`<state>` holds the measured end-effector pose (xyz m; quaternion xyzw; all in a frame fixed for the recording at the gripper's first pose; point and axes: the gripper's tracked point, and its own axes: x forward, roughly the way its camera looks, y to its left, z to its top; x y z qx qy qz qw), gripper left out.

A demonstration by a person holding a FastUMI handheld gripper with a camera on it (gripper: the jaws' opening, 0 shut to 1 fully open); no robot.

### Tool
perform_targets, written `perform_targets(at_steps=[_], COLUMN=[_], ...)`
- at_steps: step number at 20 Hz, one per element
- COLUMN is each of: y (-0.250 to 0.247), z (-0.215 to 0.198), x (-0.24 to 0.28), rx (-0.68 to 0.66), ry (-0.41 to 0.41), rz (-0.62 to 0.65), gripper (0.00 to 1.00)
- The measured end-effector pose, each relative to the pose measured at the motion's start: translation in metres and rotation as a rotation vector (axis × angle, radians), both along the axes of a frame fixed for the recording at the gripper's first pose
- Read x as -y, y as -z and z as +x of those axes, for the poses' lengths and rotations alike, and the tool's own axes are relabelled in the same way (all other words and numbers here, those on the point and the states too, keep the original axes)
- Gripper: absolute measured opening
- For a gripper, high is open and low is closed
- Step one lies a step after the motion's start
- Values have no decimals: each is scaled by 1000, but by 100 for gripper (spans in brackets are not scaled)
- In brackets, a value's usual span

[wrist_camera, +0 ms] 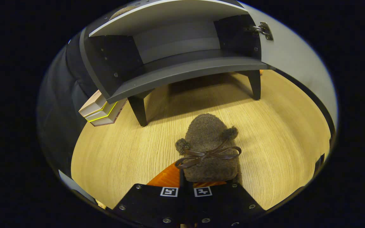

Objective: Open the shoe cabinet door, grab the shoes and put them into the shoe cabinet, then close the shoe cabinet door.

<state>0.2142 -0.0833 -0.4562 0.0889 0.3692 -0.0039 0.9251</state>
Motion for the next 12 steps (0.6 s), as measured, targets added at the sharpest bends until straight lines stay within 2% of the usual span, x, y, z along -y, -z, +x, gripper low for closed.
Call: perform_targets(at_steps=[8, 12], y=[-90, -154], z=[-19, -23], x=[-1, -1], rx=[89, 150], ry=[10, -9], rz=[-46, -94], gripper=[4, 4])
